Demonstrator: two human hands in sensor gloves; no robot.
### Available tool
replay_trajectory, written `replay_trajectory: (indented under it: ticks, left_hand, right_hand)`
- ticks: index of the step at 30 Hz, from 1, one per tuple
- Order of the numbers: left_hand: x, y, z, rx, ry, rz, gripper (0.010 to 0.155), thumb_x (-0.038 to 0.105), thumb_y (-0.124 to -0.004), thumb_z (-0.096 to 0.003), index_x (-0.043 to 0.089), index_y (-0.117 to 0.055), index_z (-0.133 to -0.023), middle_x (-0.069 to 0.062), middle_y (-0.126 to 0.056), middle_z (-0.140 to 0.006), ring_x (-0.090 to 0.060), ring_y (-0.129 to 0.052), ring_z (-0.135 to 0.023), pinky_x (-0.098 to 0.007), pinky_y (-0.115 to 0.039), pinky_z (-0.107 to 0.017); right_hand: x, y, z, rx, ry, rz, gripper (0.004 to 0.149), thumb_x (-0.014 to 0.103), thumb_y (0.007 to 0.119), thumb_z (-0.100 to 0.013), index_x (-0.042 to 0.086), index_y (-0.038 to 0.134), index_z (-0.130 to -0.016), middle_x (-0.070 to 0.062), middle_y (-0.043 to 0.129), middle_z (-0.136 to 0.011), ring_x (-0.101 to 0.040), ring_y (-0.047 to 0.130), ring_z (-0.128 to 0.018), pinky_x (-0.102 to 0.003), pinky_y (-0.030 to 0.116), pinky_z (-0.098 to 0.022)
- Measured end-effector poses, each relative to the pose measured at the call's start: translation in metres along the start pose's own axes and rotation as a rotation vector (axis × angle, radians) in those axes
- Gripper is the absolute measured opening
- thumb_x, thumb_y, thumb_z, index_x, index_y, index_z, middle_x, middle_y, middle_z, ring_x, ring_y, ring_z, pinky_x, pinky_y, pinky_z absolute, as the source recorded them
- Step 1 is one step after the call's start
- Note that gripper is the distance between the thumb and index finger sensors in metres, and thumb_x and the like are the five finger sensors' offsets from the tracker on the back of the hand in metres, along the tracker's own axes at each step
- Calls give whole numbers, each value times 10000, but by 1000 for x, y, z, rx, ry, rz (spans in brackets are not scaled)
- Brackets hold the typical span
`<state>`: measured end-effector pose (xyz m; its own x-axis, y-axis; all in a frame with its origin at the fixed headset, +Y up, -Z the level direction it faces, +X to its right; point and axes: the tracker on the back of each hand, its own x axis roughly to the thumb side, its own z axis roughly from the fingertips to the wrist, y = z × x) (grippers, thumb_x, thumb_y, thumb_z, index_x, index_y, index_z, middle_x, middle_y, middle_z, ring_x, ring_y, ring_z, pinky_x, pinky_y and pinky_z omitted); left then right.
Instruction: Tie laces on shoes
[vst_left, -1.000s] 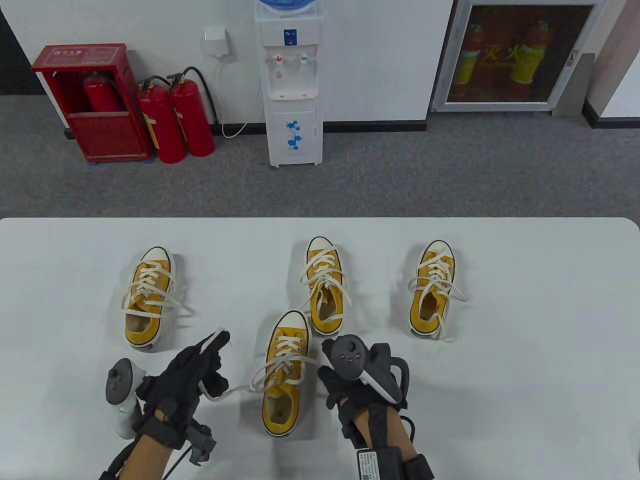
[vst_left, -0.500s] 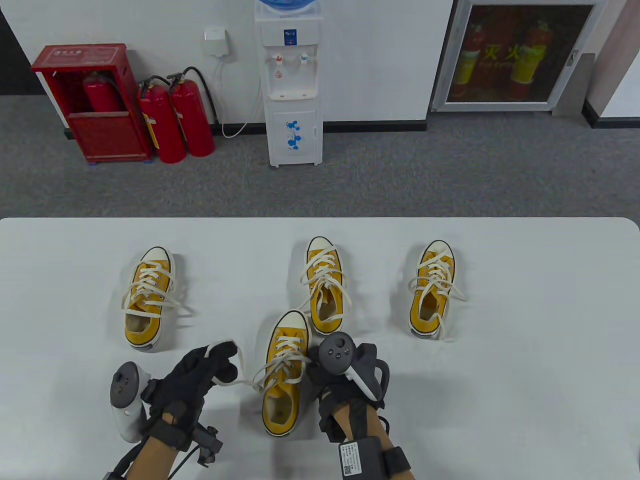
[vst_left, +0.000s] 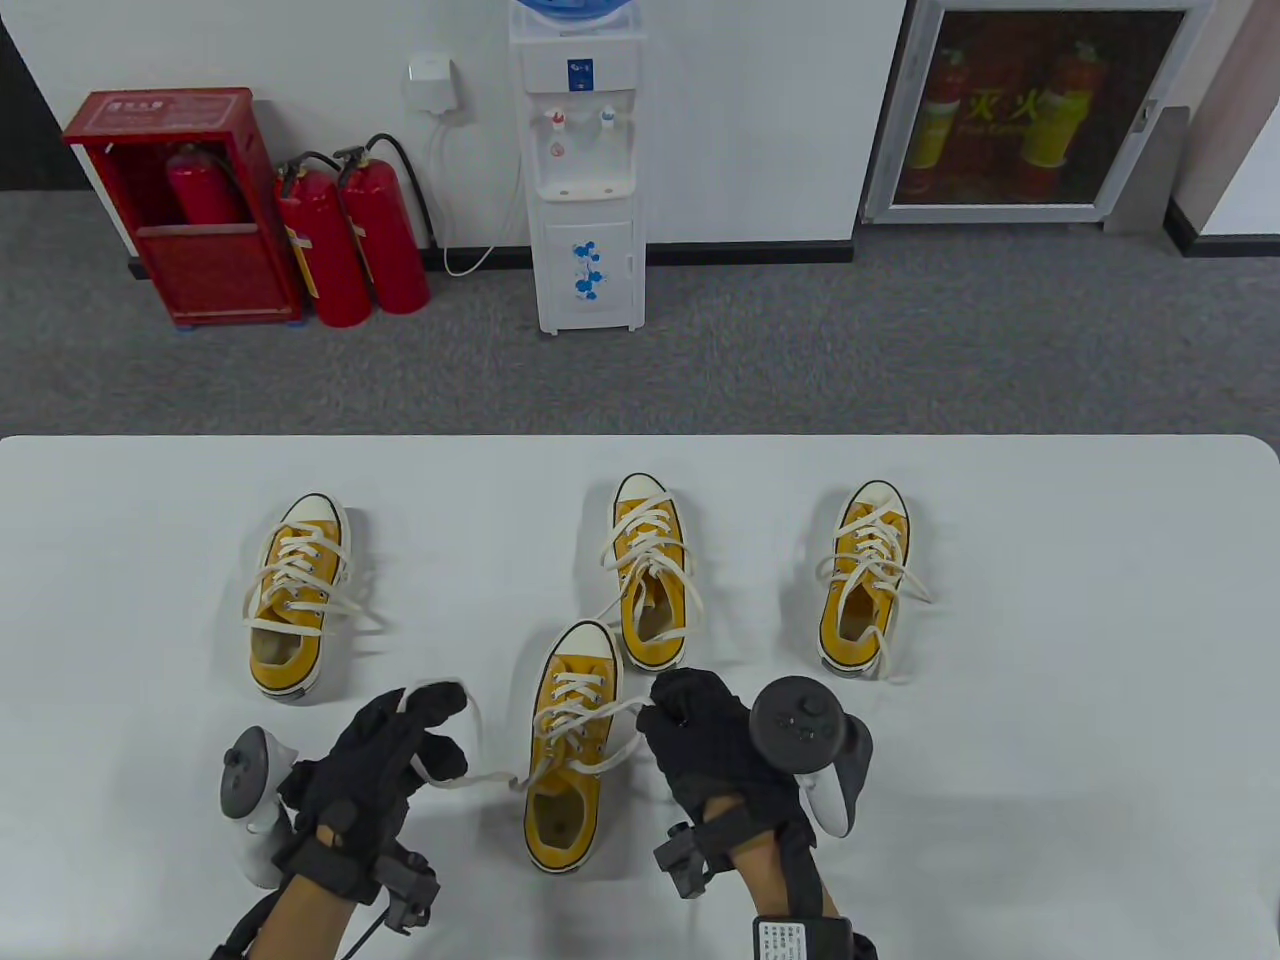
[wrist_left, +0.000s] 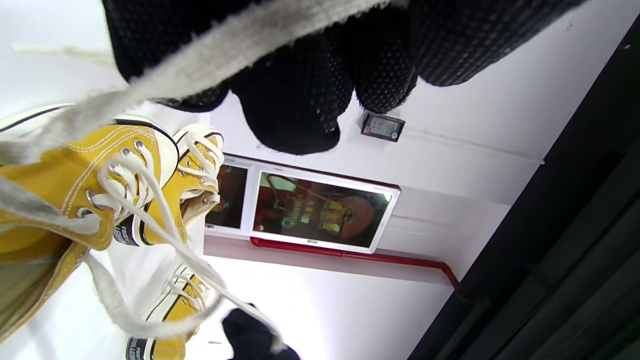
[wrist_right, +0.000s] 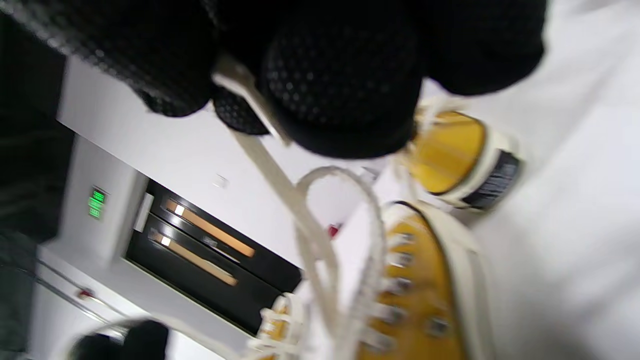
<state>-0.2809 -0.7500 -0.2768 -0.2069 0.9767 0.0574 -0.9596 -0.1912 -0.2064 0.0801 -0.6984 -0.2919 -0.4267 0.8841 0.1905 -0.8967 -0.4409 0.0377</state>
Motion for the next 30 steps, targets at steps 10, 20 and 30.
replay_trajectory:
  ticks: [10,20,30]
  left_hand:
    - [3,-16,-1,-71,-27,-228,588,579,-768,-498,305,-669,-1010,-56,-732,-1098,-140,-1011,-397,-481,-854,-496]
    - [9,-49,3,-208,-83,-442,728,622,-798,-470,301,-566,-1081,-64,-682,-1132,-162,-1005,-434,-502,-836,-518]
    - [5,-70,7,-236,-116,-650,774,632,-864,-428,303,-595,-1074,-60,-724,-1105,-182,-1012,-470,-512,-830,-520]
  right_hand:
    - [28,3,14,14,-202,-230,411,484,854,-435,116,978,-572,-63,909,-794,-139,959,-356,-452,809,-403]
    - [36,33,20,89,-235,-166,386,493,874,-422,199,1006,-634,-41,695,-994,-286,767,-812,-606,557,-652]
    - [44,54,25,171,-257,-134,381,517,862,-420,261,997,-669,-22,561,-1090,-385,416,-1068,-714,313,-712]
